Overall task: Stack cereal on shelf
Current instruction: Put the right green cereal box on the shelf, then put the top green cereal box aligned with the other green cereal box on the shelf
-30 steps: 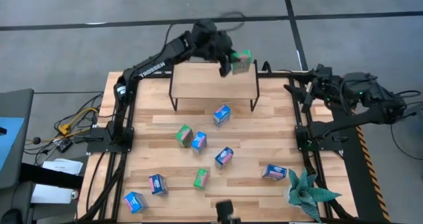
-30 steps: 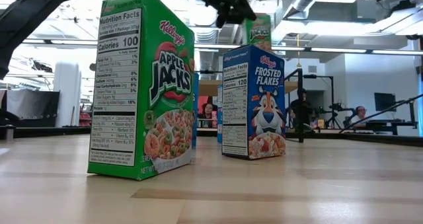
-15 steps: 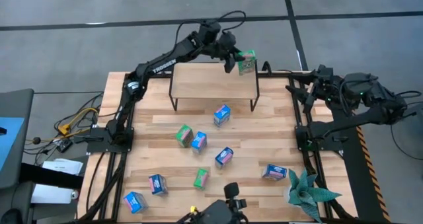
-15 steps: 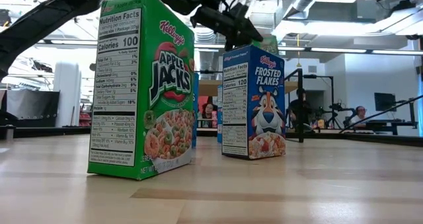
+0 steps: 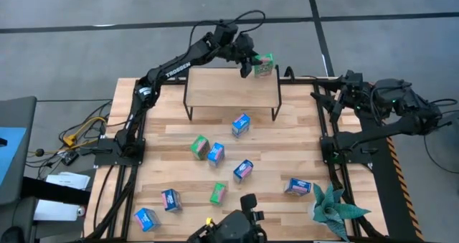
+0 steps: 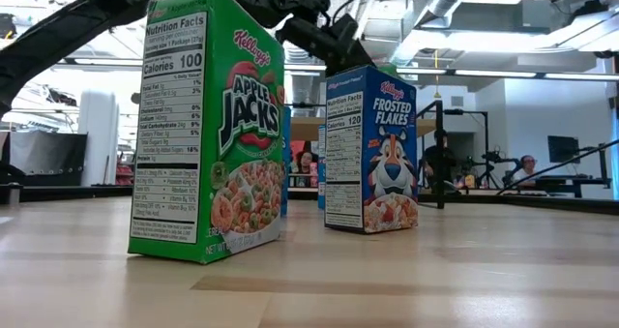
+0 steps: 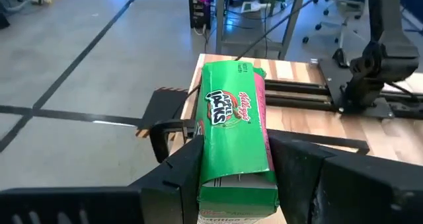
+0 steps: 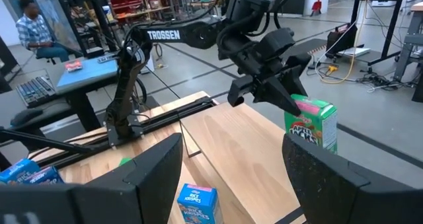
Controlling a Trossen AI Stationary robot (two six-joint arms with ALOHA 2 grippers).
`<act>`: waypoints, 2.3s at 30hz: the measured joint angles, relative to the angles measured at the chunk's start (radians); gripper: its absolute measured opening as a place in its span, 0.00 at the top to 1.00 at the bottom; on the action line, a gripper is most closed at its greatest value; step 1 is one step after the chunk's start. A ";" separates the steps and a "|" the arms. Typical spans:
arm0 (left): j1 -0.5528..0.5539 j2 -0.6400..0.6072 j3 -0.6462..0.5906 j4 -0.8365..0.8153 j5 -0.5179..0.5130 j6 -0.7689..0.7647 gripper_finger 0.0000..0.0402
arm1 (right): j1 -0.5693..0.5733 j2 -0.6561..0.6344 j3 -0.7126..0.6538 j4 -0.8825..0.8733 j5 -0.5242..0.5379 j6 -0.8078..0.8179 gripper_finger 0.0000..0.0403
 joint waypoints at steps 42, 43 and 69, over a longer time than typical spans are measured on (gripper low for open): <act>-0.014 -0.037 0.000 -0.208 -0.240 0.148 0.11 | -0.001 0.000 0.000 -0.026 0.000 0.003 0.29; -0.013 -0.049 0.000 -0.220 -0.260 0.156 0.10 | -0.001 0.000 0.000 -0.025 0.000 0.003 0.29; -0.403 -0.582 0.000 -1.178 -0.468 -0.271 0.10 | -0.001 0.000 -0.040 -0.079 -0.013 0.004 0.29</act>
